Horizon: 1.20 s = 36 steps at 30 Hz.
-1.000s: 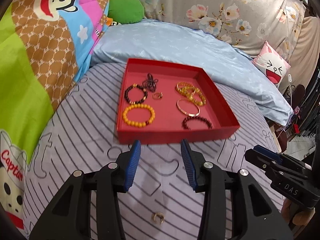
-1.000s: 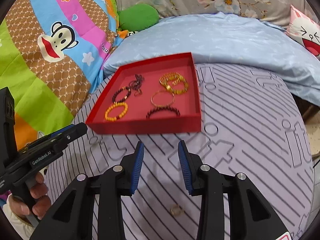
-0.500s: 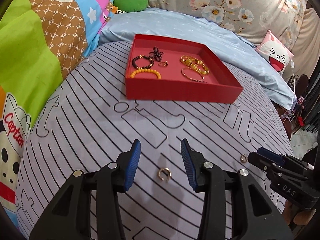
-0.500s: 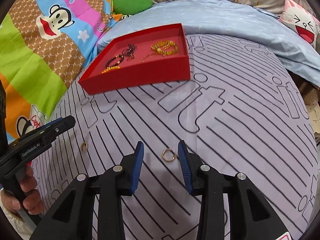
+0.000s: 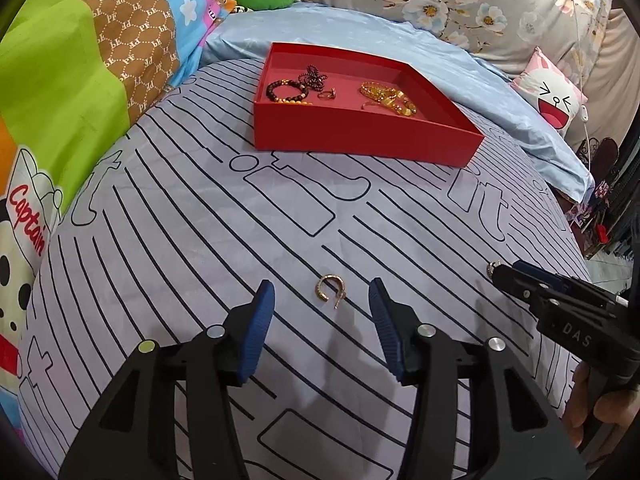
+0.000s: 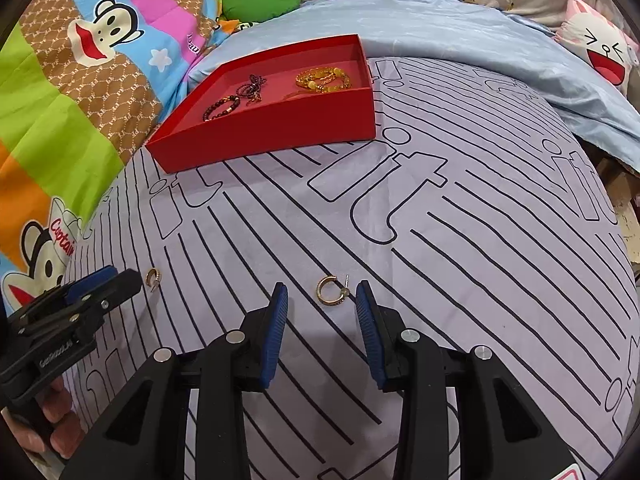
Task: Organize jewelry
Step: 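Grasp a gold hoop earring with the left tool while the right tool grasps another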
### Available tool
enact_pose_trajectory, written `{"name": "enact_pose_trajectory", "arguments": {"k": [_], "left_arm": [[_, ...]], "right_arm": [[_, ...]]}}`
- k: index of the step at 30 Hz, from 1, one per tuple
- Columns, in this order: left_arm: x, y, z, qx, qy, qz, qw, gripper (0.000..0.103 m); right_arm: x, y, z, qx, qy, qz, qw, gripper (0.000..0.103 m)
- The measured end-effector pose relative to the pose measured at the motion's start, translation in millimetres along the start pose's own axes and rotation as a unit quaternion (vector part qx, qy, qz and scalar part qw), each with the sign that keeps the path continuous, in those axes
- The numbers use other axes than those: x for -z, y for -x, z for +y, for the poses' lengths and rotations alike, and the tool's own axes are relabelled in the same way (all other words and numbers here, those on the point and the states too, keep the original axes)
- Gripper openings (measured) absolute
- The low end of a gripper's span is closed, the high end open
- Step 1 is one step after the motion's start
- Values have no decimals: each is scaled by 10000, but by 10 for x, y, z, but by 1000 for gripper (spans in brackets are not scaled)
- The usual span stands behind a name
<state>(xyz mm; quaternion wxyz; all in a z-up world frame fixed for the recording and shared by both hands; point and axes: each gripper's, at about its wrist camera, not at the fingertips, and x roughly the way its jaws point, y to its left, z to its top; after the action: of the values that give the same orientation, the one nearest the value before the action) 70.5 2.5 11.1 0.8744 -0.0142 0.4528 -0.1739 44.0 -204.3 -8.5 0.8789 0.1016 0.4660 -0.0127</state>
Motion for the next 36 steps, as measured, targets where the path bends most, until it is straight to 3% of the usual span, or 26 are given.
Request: {"name": "enact_pose_trajectory", "arguments": {"k": [12, 17, 21, 36], "left_arm": [[35, -73, -14, -55, -22, 81, 9999, 47], [40, -107, -2, -119, 10, 111, 9999, 47], [34, -132, 7, -156, 15, 121, 9998, 47], [11, -198, -48, -315, -157, 59, 9994, 45]], "right_arm": [[32, -90, 75, 225, 203, -56, 9995, 32], [45, -107, 139, 451, 412, -147, 9980, 25], [49, -110, 139, 445, 403, -167, 9981, 18], [142, -41, 187, 222, 324, -68, 9992, 17]]}}
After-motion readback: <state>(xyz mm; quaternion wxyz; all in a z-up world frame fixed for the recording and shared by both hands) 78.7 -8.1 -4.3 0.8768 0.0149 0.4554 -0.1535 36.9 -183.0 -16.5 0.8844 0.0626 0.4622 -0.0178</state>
